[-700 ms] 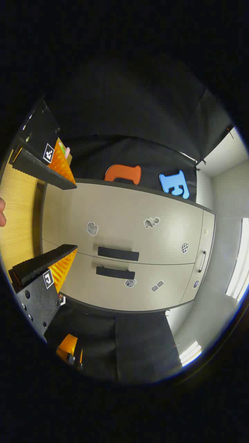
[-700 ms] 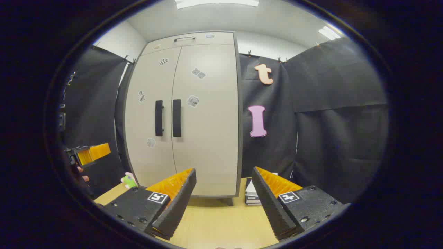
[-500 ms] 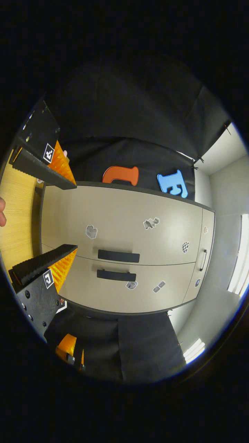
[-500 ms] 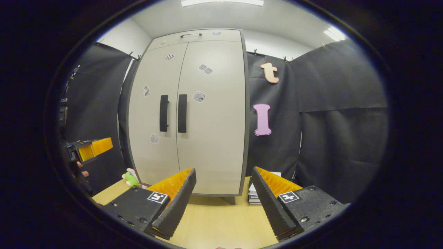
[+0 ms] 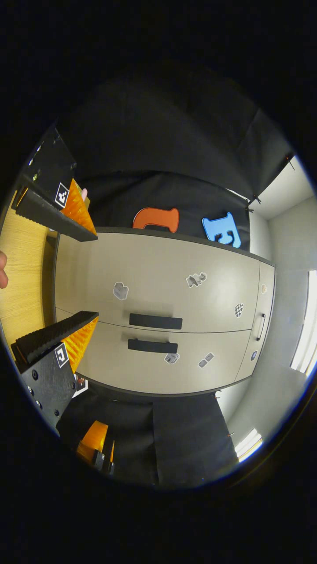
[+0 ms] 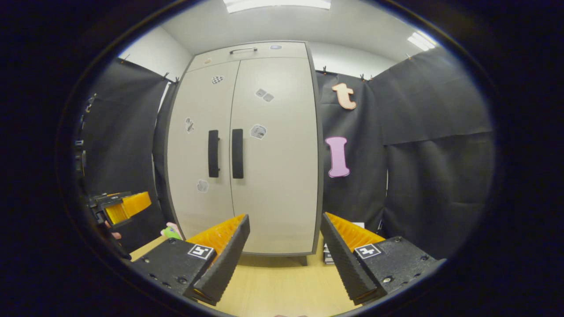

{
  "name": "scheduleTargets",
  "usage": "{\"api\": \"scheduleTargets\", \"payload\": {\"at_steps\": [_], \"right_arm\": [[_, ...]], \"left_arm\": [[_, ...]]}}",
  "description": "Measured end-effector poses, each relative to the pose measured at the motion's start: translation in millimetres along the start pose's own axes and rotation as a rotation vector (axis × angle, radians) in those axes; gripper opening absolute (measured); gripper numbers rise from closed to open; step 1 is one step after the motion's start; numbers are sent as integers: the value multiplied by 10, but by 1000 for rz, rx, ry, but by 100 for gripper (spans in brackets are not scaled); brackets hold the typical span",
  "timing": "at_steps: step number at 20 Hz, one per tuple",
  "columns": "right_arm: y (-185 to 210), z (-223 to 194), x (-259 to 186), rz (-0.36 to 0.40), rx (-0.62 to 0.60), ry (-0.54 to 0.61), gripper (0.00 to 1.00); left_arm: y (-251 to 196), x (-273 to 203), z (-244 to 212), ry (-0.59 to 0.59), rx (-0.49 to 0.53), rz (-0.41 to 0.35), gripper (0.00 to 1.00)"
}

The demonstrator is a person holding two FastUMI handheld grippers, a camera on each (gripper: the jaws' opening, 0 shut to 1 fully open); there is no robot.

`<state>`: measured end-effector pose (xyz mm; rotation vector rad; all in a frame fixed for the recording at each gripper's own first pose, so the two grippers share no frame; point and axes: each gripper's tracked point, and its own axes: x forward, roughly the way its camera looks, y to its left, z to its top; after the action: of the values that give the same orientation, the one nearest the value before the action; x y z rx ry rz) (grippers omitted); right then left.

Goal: Open the right door of the double-door shoe cabinet with the right hand, and open the left door with the left hand.

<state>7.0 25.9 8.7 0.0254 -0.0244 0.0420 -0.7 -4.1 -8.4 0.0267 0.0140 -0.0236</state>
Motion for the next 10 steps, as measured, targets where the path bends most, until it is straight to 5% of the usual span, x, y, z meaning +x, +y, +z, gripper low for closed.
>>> {"api": "scheduleTargets", "payload": {"at_steps": [10], "right_arm": [[134, 13, -52, 3, -5, 0, 100]], "left_arm": [[52, -85, 96, -26, 19, 12, 95]]}}
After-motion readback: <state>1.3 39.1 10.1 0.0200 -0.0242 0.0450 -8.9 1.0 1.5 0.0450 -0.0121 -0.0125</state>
